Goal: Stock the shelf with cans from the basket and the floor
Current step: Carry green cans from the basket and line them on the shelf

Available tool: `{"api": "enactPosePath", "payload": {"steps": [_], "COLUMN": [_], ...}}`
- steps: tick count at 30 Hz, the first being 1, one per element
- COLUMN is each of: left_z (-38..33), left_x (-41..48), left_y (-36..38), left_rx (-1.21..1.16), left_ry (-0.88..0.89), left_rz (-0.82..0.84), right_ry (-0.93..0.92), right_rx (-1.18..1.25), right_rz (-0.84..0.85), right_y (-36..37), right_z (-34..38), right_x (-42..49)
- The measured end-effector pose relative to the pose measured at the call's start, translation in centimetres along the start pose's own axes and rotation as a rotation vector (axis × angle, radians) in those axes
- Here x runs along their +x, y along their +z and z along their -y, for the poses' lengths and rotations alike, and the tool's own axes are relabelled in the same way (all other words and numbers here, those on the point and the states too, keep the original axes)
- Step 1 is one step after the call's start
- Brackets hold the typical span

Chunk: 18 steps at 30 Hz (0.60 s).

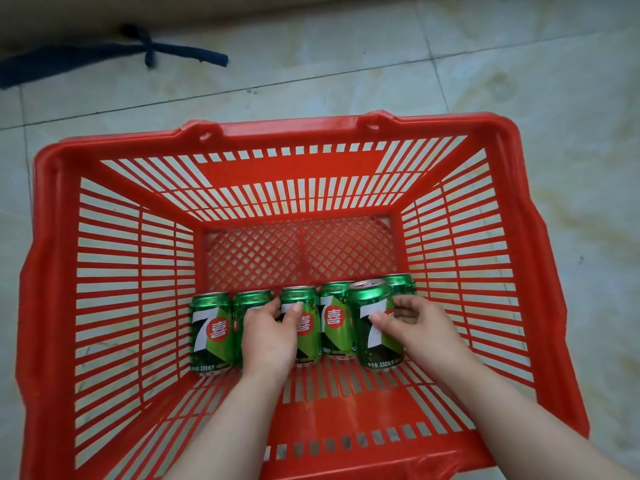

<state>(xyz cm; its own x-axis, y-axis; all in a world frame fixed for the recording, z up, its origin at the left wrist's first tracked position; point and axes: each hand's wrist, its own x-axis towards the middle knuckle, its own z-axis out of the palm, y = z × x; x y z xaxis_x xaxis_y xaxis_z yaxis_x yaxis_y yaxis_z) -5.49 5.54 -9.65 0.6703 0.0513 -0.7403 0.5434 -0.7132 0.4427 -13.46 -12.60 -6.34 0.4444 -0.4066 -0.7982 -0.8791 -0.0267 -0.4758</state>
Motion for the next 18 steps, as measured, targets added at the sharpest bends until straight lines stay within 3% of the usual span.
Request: {"api": "enactPosePath", "payload": {"steps": [6,18], "left_z": [-0.3,-0.8], "left_x": [-0.7,-0.6], "left_y": [-0.2,1.6], "left_rx": [-0.037,-0.079], "left_ry": [-0.006,-0.177], "left_rz": [0.038,0.288], "right_ry": [0.123,0.108], "right_rx": [0.229,0.388], "right_rz": [0.129,0.054], "right_y": [0.6,-1.0], "right_z": [-0.3,-0.5], "right_x": [0.3,0.8]}}
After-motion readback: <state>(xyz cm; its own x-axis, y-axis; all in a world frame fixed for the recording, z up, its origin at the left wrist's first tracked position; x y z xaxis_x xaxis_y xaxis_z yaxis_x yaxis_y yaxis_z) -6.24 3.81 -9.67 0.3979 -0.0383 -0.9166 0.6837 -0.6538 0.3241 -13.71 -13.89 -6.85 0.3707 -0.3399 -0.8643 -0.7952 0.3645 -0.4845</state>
